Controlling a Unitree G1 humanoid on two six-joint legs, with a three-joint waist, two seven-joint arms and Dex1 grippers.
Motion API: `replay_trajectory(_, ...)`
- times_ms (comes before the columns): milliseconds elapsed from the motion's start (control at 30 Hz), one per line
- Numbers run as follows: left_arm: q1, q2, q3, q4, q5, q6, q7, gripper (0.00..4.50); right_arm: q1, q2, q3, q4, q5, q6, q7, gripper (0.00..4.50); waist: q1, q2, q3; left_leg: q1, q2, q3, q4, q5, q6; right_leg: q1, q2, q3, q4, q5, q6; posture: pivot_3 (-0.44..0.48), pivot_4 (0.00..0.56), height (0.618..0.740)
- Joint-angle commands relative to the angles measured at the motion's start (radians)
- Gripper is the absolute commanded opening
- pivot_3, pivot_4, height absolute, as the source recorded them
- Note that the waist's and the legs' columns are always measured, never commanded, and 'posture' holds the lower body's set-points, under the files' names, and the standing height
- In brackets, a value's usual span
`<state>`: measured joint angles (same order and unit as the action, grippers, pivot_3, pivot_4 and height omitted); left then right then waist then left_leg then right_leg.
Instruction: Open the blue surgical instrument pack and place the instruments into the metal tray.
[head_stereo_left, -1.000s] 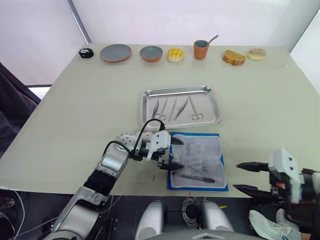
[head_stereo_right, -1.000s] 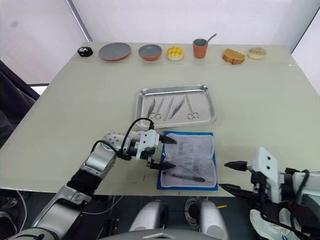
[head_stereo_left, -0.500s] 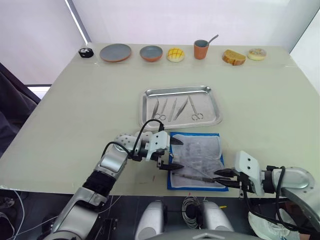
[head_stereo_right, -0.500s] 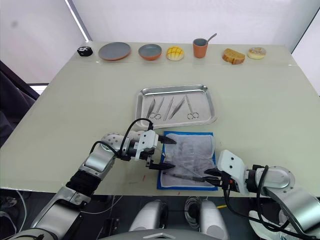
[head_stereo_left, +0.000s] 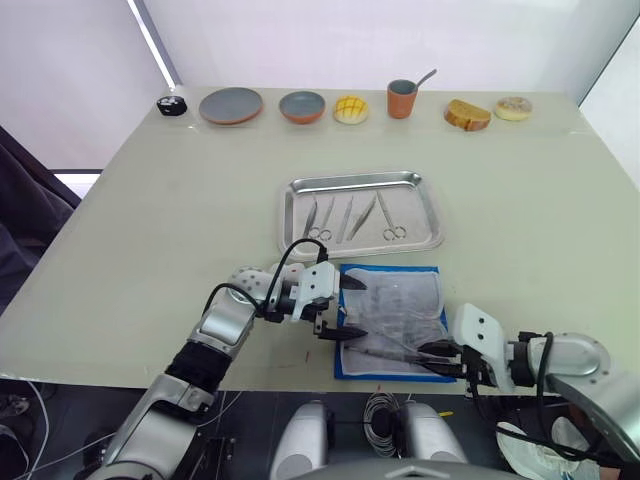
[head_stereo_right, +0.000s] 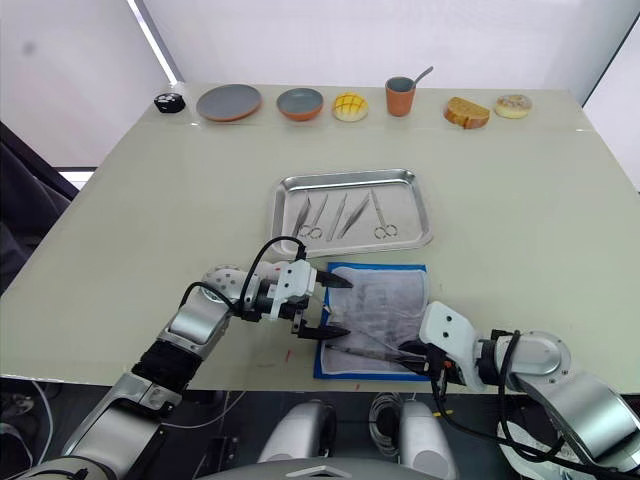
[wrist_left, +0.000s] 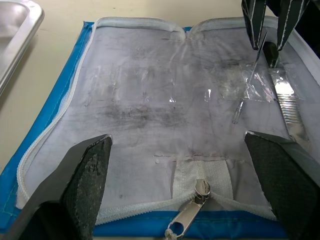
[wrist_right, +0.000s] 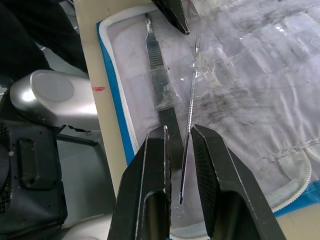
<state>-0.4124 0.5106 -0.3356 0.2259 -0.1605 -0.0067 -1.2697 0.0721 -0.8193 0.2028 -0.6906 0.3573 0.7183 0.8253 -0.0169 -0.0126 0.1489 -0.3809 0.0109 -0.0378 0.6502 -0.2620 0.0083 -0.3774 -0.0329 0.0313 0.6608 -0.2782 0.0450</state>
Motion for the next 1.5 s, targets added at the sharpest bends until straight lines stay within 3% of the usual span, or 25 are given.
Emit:
replay_trajectory(33,0.04,0.032,-0.024,0.054,0.049,0.045,0.0,4.5,-0.027,0.007,0.013,-0.024,-0.009,0.019,-0.025,0.77,0.0,0.0,0.0,0.0,0.0,0.0,0.0,0.0,0.0,0.0,0.0,0.0,0.0,0.0,0.0,0.0,0.15,0.74)
replay_trajectory(900,0.061,0.047,-0.015,0.025,0.044,0.055,0.002,4.5,-0.021,0.022,0.141,0.099,-0.164,-0.057,-0.059,0.77,-0.004,-0.002,-0.003,0.001,0.0,0.0,0.0,0.0,0.0,0.0,0.001,0.0,0.001,0.0,0.0,0.0,0.15,0.74)
replay_trajectory(1000,0.062,0.045,-0.015,0.027,0.046,0.052,0.002,4.5,-0.025,0.034,0.137,0.123,-0.151,-0.017,-0.063,0.04,-0.004,-0.004,-0.005,0.002,0.001,0.0,0.0,0.0,0.0,0.0,0.002,0.0,0.001,0.0,0.0,0.0,0.15,0.74)
replay_trajectory(1500,0.042,0.024,-0.021,0.061,0.052,0.045,0.012,4.5,-0.128,-0.001,0.123,0.028,-0.107,0.072,-0.017,0.04,-0.001,-0.004,-0.008,0.001,0.0,0.0,0.0,0.0,0.0,0.0,0.001,0.0,0.001,0.0,-0.001,0.0,0.15,0.74)
